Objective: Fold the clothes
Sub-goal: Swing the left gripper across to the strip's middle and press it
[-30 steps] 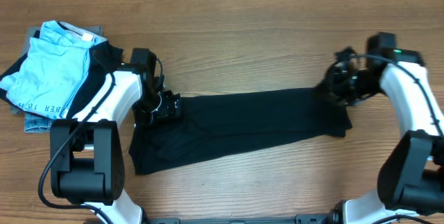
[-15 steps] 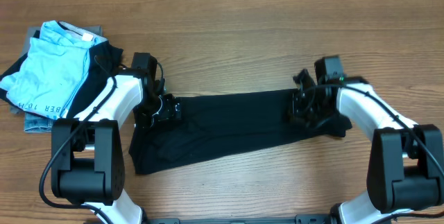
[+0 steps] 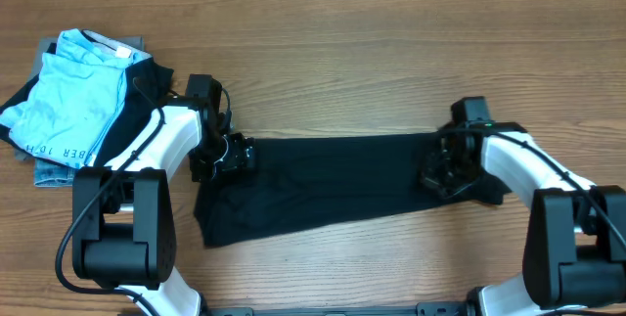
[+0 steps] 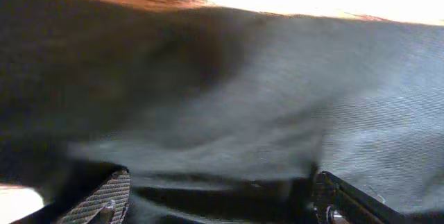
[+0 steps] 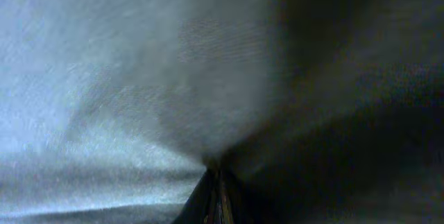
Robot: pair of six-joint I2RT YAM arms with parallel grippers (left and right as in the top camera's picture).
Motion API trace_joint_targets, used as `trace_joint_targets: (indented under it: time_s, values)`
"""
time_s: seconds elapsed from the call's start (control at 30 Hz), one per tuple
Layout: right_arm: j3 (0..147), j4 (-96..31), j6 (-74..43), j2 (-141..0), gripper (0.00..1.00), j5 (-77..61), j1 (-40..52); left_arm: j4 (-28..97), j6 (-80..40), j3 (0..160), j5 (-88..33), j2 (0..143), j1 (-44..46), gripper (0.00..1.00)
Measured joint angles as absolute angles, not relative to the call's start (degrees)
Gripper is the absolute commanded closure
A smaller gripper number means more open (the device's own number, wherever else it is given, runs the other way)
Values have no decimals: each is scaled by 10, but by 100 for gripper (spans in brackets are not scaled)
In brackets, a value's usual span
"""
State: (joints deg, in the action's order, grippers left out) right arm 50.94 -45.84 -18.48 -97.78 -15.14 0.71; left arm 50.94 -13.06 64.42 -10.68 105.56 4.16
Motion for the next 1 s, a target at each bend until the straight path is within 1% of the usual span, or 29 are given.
trace_joint_targets:
  time_s: [0.17,0.23,0.27,0.37,0.47,0.67,0.77,0.8,0.83,0.9,1.0]
  values:
    - [530,-487,-189,-986,96,-109,-40,507,-131,644,-104,1056,44,18]
    - [535,-485,-189,-988,96,-96,-51,504,-131,644,-103,1056,45,22]
    - [537,-480,-189,-989,96,-91,-52,499,-131,644,-102,1056,45,27]
    - [537,-464,-190,-989,96,-81,-52,488,-131,645,-98,1056,45,32]
    - [549,-466,-191,-992,96,-68,-53,531,-130,678,-92,1058,45,31]
    - [621,-536,-190,-999,96,-58,-53,627,-130,834,-94,1058,46,34]
    - [651,-555,-176,-999,96,-83,-53,656,-130,872,-101,1058,54,30]
    - [656,-556,-170,-999,94,-93,-53,666,-126,876,-103,1057,61,28]
    - [656,-557,-165,-999,89,-101,-53,678,-119,876,-104,1057,72,28]
    - [656,-563,-158,-999,83,-110,-53,694,-100,874,-105,1057,103,29]
    - [656,-553,-153,-999,76,-118,-53,703,-61,872,-99,1058,154,28]
